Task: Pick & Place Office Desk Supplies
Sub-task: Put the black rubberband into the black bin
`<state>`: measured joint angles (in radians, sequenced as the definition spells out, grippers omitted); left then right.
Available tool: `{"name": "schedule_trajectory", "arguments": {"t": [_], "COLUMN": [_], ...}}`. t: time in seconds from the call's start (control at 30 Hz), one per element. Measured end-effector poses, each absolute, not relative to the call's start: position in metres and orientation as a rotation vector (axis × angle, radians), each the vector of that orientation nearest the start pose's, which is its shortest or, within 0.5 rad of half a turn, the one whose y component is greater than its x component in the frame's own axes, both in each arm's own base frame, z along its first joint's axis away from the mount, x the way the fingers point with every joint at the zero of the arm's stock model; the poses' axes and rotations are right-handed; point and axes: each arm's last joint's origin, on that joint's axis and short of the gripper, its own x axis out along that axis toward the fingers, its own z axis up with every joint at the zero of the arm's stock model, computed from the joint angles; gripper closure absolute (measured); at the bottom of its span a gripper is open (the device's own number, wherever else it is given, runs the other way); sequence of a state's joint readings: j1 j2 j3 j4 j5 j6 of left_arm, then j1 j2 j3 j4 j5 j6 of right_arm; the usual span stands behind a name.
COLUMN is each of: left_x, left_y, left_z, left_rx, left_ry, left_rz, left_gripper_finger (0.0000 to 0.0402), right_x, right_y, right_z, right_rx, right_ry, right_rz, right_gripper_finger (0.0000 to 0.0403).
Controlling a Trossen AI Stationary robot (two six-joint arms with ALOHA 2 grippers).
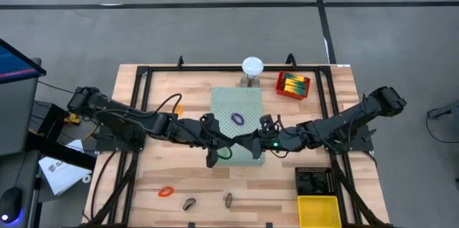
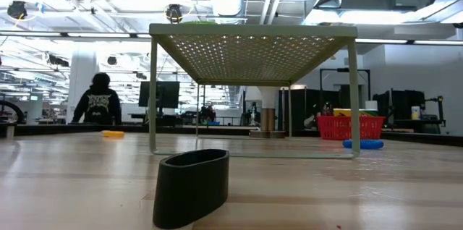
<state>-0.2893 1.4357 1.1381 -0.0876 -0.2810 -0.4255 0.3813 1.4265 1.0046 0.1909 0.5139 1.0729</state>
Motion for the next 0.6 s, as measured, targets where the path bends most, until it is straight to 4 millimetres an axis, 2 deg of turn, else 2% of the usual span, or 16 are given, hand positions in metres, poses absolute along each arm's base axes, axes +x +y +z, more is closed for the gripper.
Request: {"name": "schedule_trajectory", "arguments": {"t": [0.27, 0.6], "left_x": [0.3135, 0.3048], "left_y": [-0.0852, -0.0879], "left_z": [0.3147, 0.3244], "left_rx": [-0.313, -0.361], "left_ry": [0.365, 0.378], "left_rz": [0.070, -0.060], "left_gripper_finger": [0.0401, 0.0374], "right_x": [0.3029, 0.3041], "right_y": [0.1069, 0.1078], "right_z": [0.2979, 0.3072], "right_rx": [0.945, 0.897], "right_ry": [0.130, 0.076], "right_rz": [-0.208, -0.218], "right_gripper_finger": [0.0393, 0.0399]}}
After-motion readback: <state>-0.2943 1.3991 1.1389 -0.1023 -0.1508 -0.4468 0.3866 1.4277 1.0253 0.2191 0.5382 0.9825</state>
